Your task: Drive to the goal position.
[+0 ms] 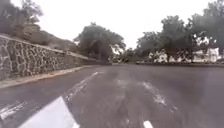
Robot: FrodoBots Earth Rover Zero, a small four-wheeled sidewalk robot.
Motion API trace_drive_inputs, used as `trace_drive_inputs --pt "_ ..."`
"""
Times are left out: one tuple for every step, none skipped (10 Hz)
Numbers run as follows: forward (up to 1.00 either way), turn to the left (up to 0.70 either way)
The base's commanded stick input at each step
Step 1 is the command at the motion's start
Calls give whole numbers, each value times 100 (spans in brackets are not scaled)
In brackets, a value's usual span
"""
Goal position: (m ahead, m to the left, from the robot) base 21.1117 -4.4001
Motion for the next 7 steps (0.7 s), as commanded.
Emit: trace_drive_inputs --pt "50 0" --pt "50 0" --pt "50 0" --pt "50 0" --pt "50 0" --pt "50 0" --pt "50 0"
